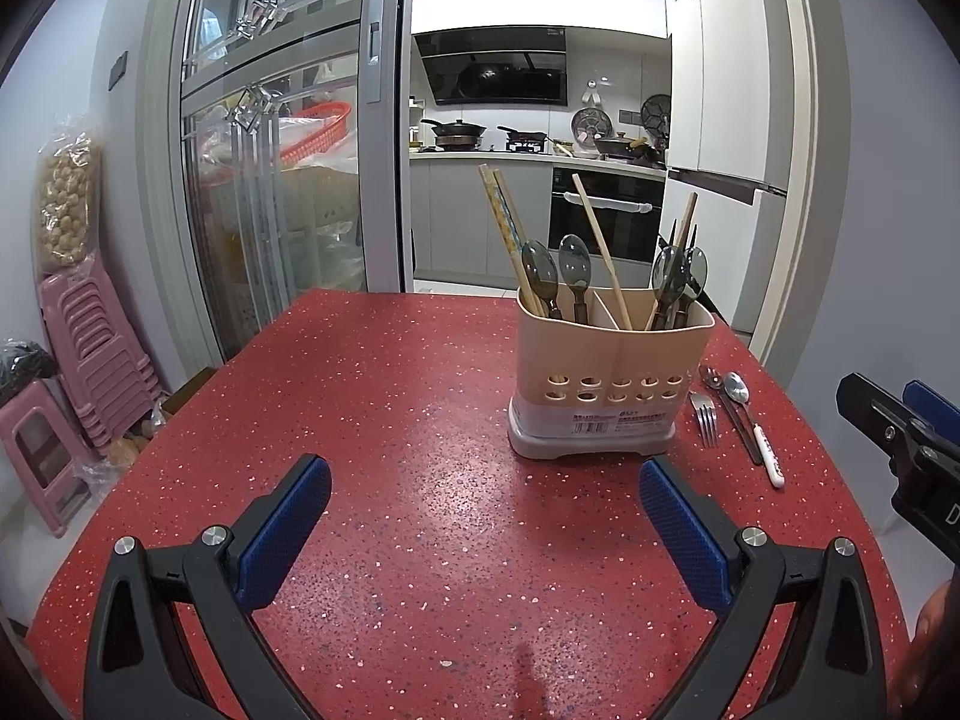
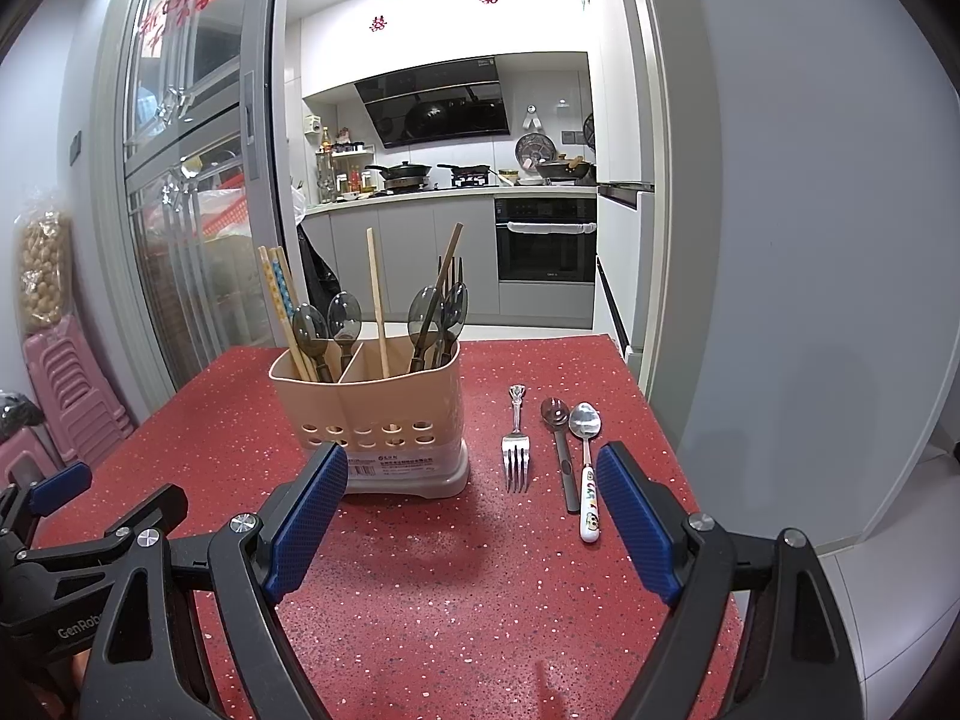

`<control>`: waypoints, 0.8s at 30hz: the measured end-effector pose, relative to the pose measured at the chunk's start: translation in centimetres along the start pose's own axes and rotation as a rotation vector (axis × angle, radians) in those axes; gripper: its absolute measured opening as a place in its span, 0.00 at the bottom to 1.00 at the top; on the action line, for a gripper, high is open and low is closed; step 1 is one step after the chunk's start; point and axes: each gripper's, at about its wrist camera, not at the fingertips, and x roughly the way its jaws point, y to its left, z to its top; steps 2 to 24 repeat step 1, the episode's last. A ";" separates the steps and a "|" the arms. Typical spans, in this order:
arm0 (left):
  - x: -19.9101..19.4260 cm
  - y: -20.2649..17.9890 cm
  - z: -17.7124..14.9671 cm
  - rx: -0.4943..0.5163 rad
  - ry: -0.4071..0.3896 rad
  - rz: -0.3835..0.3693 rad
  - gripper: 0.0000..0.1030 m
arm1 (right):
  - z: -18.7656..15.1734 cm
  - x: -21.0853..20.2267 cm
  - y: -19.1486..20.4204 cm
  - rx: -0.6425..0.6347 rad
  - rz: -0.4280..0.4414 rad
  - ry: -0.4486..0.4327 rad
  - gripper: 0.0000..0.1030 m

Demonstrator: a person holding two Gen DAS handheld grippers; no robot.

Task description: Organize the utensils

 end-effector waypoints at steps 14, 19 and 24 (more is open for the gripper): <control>0.0 0.0 0.0 -0.001 0.000 0.001 1.00 | 0.0 0.0 0.0 -0.001 0.000 -0.001 0.85; 0.0 0.0 0.0 -0.001 0.000 0.001 1.00 | 0.0 0.0 0.0 -0.001 0.000 -0.001 0.85; 0.0 0.0 0.0 -0.001 0.000 0.001 1.00 | 0.0 0.0 0.0 -0.001 0.000 -0.001 0.85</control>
